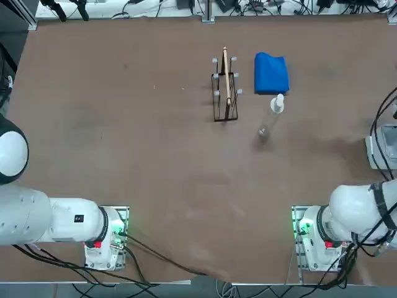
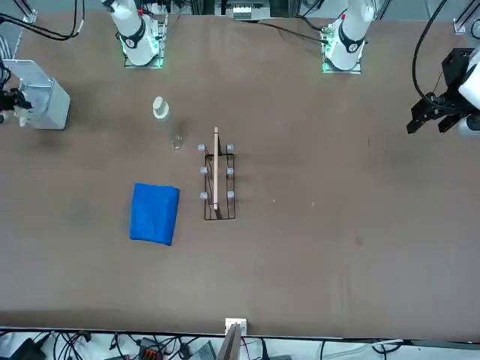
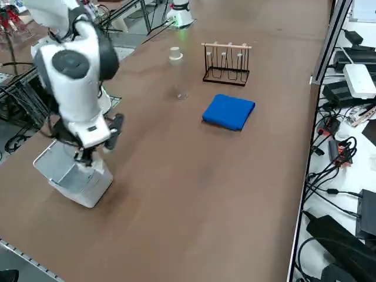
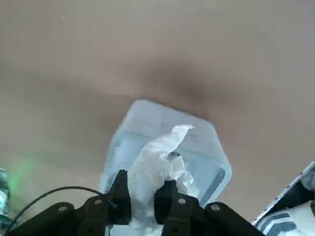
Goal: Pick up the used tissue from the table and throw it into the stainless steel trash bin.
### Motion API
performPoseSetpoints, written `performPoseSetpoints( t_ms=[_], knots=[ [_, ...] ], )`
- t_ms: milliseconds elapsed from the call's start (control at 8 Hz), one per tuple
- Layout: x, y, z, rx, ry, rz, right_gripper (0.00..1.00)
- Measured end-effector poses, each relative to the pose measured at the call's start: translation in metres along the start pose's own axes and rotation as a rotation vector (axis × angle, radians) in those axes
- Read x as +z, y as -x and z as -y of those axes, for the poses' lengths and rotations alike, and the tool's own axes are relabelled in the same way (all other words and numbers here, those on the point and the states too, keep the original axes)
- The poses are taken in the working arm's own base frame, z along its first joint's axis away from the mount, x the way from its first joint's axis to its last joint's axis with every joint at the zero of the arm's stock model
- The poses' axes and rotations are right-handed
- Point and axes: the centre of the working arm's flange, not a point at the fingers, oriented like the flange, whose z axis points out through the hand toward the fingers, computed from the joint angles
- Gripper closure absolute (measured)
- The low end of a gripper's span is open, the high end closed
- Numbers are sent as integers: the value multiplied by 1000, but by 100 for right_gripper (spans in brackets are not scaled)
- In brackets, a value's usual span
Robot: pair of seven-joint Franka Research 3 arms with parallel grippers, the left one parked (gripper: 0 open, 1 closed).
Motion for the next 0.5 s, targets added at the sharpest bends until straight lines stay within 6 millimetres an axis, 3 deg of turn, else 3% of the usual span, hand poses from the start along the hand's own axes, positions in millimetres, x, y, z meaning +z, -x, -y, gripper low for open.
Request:
performPoseSetpoints(
  t_ms=[250,500],
  knots=[
    [17,24,-8,-17,-33,3,78],
    [33,30,-4,-22,-62,15,76]
  ],
)
